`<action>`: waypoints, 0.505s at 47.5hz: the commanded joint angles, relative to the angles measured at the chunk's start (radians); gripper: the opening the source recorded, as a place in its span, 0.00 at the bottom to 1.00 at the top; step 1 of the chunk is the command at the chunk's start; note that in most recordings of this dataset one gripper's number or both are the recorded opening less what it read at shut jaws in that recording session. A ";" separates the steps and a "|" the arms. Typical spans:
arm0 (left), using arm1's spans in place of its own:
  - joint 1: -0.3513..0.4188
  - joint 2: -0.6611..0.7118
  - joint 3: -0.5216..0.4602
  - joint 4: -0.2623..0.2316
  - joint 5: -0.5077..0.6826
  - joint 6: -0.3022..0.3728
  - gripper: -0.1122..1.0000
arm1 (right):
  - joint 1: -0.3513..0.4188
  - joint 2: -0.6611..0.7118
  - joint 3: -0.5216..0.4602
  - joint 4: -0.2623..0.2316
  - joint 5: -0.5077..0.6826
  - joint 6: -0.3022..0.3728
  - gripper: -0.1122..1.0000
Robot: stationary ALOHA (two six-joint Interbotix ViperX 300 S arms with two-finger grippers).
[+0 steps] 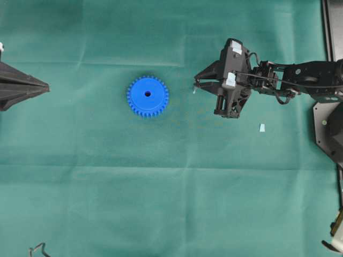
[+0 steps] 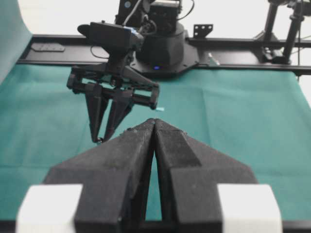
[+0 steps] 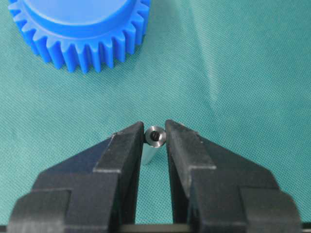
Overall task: Insert the shaft into the center hole of the gear.
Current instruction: 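Close the right gripper on the silver shaft and lift it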
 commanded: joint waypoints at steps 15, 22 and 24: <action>0.003 0.003 -0.026 0.003 0.006 -0.002 0.10 | 0.000 -0.092 -0.058 -0.003 0.087 -0.003 0.26; 0.003 0.002 -0.026 0.003 0.006 -0.002 0.10 | 0.002 -0.158 -0.087 -0.003 0.198 -0.005 0.26; 0.003 0.002 -0.028 0.003 0.006 0.000 0.10 | 0.002 -0.176 -0.097 -0.003 0.225 -0.005 0.26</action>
